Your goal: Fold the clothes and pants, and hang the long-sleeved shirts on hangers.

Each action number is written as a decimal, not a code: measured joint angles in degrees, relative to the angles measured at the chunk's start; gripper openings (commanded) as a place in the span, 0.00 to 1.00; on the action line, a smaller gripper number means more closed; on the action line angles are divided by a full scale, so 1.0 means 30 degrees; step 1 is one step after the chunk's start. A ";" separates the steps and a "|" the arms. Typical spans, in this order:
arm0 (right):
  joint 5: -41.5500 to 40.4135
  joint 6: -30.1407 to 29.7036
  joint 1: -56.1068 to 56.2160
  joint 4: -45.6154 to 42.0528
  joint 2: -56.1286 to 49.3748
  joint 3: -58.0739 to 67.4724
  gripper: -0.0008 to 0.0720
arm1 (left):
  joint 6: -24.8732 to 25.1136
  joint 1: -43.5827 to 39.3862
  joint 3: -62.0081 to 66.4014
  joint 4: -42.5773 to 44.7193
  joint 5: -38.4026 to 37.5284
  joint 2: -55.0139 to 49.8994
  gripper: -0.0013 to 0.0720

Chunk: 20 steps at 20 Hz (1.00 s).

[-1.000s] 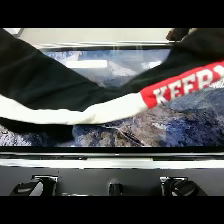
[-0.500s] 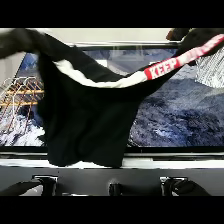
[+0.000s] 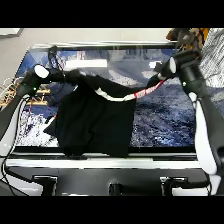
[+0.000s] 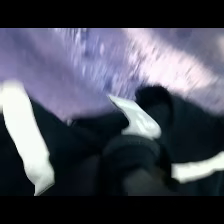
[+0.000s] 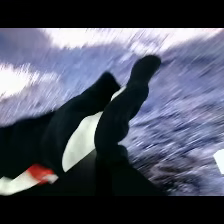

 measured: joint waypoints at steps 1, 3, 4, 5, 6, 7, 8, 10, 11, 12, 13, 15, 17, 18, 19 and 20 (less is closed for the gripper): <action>0.0029 -0.0692 -0.0146 0.1807 -0.0619 -0.0029 0.42 | -0.0087 0.0066 0.0029 -0.0007 -0.0525 -0.0168 0.85; 0.0481 -0.2397 -0.0328 0.4736 -0.1231 -0.0066 0.68 | -0.0415 0.0495 0.0219 -0.0015 -0.1610 -0.0066 0.87; 0.0874 -0.3410 -0.0393 0.5668 -0.1260 -0.0066 0.71 | -0.0517 0.0918 0.0372 -0.0007 -0.2280 0.0240 0.88; 0.1566 -0.4605 -0.0481 0.6368 -0.1122 -0.0080 0.71 | -0.0648 0.1479 0.0488 -0.0007 -0.2914 0.0721 0.90; 0.2412 -0.5690 -0.0627 0.6907 -0.0852 -0.0087 0.75 | -0.0736 0.2091 0.0539 -0.0007 -0.3628 0.1239 0.95; 0.3359 -0.6776 -0.0882 0.7373 -0.0452 -0.0109 0.75 | -0.0867 0.2849 0.0503 0.0000 -0.4473 0.1909 0.95; 0.4233 -0.7621 -0.1217 0.7694 -0.0015 -0.0226 0.76 | -0.0874 0.3628 0.0277 0.0000 -0.5180 0.2637 0.95; 0.5690 -0.8954 -0.2193 0.8575 0.1260 -0.1297 0.78 | -0.0801 0.5333 -0.1093 0.0087 -0.6528 0.4401 0.95; 0.6047 -0.9384 -0.2674 0.9209 0.2018 -0.2353 0.78 | -0.0699 0.6127 -0.2251 0.0095 -0.6958 0.5435 0.95; 0.6229 -0.9719 -0.3082 1.0105 0.2936 -0.3920 0.78 | -0.0576 0.6972 -0.3847 0.0058 -0.7220 0.6645 0.95; 0.6215 -0.9974 -0.3330 1.1096 0.3883 -0.5676 0.78 | -0.0517 0.7686 -0.5588 0.0109 -0.7395 0.7817 0.95; 0.5377 -1.0295 -0.3417 1.3187 0.5909 -0.9945 0.78 | -0.0437 0.8837 -0.9559 0.0066 -0.7512 1.0455 0.95; 0.3883 -1.0499 -0.2783 1.5402 0.7665 -1.4214 0.78 | -0.0372 0.9457 -1.3209 0.0066 -0.7533 1.2750 0.95; 0.2965 -1.0499 -0.2215 1.6444 0.8306 -1.6181 0.78 | -0.0364 0.9624 -1.4753 0.0022 -0.7519 1.3704 0.95; 0.2084 -1.0491 -0.1559 1.7303 0.8706 -1.7770 0.78 | -0.0350 0.9755 -1.6247 -0.0015 -0.7541 1.4593 0.95; 0.1173 -1.0455 -0.0772 1.8083 0.8976 -1.9198 0.78 | -0.0328 0.9857 -1.7398 -0.0080 -0.7519 1.5307 0.95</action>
